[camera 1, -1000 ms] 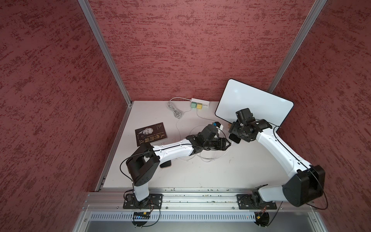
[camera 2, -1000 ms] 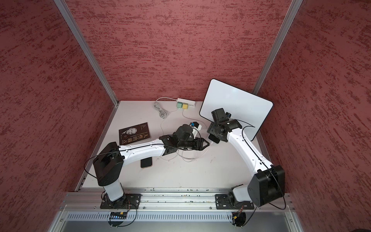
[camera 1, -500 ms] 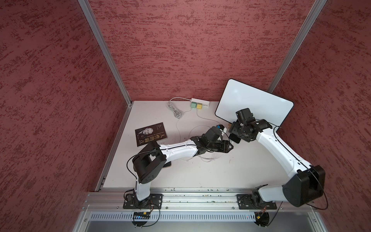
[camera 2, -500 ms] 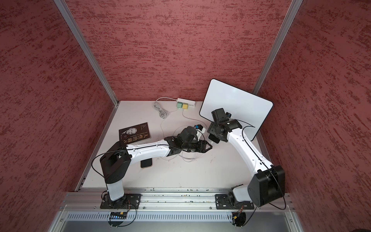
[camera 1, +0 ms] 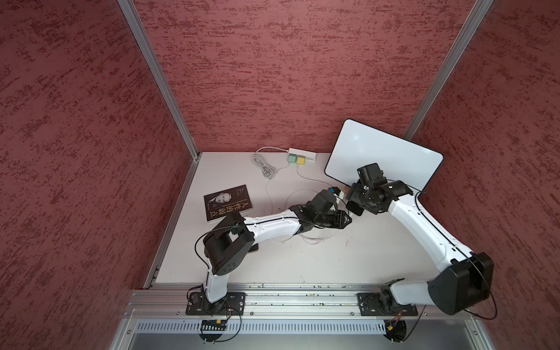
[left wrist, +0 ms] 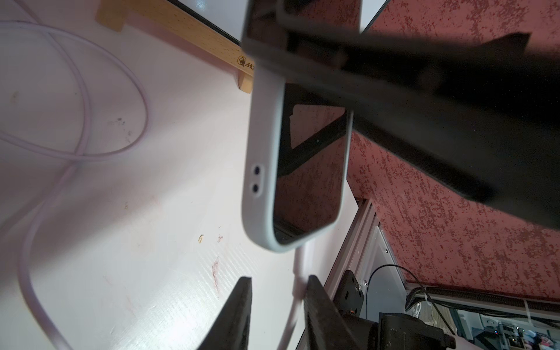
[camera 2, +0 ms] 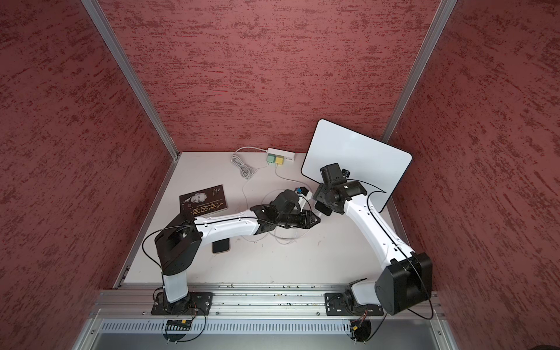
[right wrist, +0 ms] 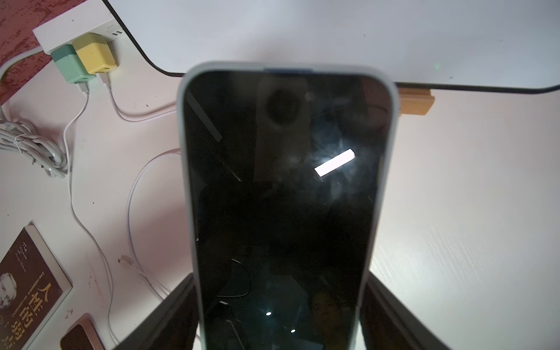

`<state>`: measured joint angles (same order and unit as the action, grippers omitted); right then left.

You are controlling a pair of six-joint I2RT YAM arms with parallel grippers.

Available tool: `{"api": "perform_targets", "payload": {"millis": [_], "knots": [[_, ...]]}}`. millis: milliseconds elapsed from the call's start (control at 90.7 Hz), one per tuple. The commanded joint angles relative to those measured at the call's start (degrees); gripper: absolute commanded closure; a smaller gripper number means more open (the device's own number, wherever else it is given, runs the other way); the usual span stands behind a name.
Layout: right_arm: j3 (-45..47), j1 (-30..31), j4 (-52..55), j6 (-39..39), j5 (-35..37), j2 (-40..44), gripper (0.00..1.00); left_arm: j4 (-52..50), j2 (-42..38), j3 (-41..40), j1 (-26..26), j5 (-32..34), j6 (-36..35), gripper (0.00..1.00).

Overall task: Unplug the charging cable from the phone
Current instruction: Remove the charging cable from the phone.

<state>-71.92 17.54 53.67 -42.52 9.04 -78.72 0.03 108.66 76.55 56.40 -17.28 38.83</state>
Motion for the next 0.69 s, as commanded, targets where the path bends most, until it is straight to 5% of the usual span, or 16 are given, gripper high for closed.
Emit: {"api": "perform_targets", "payload": {"millis": [0,176,683], "knots": [[-0.16,-0.02,-2.57,-0.63,-0.28,2.18,0.65,0.87,0.54,0.92,-0.52,-0.74,-0.53,0.77],[0.79,0.07,-3.11,-0.89,-0.73,2.37,0.68,1.02,0.59,0.98,-1.07,-1.04,-0.41,0.87],[1.26,0.23,-3.23,-0.61,-0.29,3.06,0.68,0.50,0.50,0.90,-1.82,-1.02,-0.37,0.88]]}}
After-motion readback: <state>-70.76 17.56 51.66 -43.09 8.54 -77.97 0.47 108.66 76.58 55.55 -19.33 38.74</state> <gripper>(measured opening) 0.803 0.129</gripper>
